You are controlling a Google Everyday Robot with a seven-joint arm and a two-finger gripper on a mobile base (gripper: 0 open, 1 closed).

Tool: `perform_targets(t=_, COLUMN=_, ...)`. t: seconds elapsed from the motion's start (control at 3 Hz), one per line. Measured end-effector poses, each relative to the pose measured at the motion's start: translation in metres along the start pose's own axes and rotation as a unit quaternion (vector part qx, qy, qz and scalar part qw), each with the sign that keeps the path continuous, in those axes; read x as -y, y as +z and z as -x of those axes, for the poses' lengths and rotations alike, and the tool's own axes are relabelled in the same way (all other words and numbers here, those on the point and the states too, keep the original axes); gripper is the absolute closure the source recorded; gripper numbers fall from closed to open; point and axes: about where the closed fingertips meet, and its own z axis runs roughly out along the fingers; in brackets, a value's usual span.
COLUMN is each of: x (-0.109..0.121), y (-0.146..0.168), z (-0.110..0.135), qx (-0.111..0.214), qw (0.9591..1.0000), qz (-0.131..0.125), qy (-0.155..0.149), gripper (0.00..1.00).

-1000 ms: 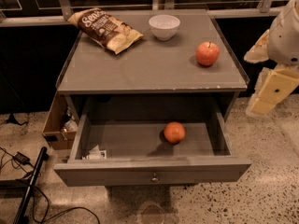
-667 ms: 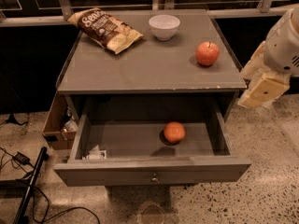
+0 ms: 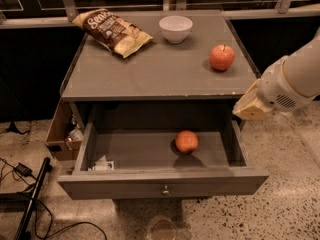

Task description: Pick orange from top drawer and place on counter

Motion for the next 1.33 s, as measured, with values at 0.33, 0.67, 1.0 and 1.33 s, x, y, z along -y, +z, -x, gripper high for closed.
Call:
perform_targets(t=0.33, x=0.01, y=0.053, z=-0.012, qx=0.053, qw=0.9973, qz=-0.005, qy=0.051, gripper=1.0)
perform_targets(t=0.67, x=0.01, y=0.053, z=-0.012, qx=0.052, qw=0.9974, qz=-0.004, qy=0.05, gripper=1.0)
perform_targets(t=1.0, x=0.007, y=0.066, z=-0.031, qx=0.052, qw=0.9962, qz=-0.002, qy=0.07, gripper=1.0)
perform_targets(t=1.33, x=-0.001, y=0.09, z=-0.044, qx=0.061, qw=0.9939, qz=0.01, qy=0.091, gripper=0.85)
